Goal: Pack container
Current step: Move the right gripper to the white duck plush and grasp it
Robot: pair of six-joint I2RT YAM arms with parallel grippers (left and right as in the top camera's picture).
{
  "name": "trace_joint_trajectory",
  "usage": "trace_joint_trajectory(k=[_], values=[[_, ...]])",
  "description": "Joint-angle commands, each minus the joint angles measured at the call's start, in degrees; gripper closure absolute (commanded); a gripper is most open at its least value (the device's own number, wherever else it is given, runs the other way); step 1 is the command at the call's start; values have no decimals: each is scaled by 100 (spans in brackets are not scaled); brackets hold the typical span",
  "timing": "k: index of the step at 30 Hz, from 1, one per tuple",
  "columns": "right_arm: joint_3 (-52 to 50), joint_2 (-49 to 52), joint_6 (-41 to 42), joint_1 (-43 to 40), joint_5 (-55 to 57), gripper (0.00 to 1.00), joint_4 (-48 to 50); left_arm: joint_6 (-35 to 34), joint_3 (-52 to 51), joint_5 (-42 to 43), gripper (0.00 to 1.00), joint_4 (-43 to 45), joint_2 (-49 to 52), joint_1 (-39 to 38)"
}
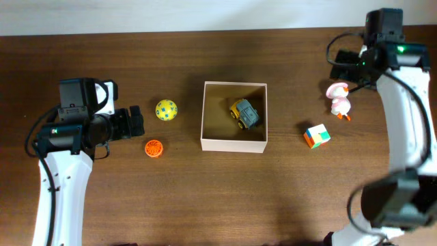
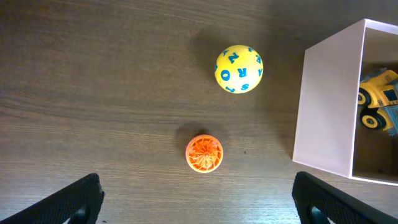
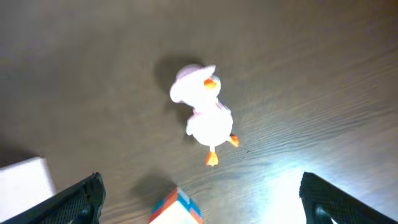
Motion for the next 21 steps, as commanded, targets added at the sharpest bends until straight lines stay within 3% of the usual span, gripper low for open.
trace_joint_trajectory(k=[1,11,16,21], values=[[-133,546,-599,-136,-516,5,98,72,98,61,1,-7,24,-28],[-133,1598,-651,-608,-511,7,306,72,98,63,1,-7,24,-28],[-146,1816,-651,-756,-542,30,236,72,98,61,1,-7,24,-28],[-173,1989,-654,-693,-540,33,155,72,98,61,1,-7,24,-28]])
